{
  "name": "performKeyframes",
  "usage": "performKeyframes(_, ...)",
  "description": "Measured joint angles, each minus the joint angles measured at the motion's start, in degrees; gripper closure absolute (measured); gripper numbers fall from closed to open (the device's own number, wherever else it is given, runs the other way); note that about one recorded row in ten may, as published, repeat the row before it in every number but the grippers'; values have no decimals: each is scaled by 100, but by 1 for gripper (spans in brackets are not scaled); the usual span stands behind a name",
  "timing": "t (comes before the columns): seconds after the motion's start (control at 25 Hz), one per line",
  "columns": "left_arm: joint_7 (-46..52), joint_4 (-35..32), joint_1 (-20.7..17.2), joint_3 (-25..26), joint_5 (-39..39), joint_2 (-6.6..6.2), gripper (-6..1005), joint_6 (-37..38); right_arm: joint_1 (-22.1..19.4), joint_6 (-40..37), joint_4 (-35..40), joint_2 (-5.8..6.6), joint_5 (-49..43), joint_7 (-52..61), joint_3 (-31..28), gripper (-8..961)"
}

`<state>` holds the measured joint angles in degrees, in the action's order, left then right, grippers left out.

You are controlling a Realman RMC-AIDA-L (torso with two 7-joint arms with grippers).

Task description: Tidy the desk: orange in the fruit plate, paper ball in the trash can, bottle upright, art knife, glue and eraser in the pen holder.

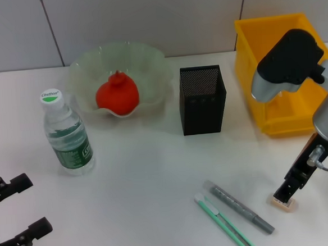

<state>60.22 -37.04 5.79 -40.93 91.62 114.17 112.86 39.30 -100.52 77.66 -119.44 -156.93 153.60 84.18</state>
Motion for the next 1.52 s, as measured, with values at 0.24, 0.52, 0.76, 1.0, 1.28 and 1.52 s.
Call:
performKeyframes(0.24,20,9,39,-9,61,-9,151,-4,58,91,-300,0,-1,108,229,134)
performKeyframes(0.52,8,57,89,26,61,3,152,-23,37,288,-424,-8,-114,286,419,134)
performKeyframes(0.76,16,57,109,32,60,1,152,-38,57,500,-683,-9,-93,288,425,134)
performKeyframes(1.0,5,57,116,39,58,0,152,-57,66,620,-820,-17,-53,288,543,134)
performKeyframes(1.28,-5,58,110,43,57,0,152,-95,61,629,-625,-11,425,278,553,133)
performKeyframes(1.52,-7,64,78,40,57,-1,152,-121,271,739,-548,-19,966,317,572,133)
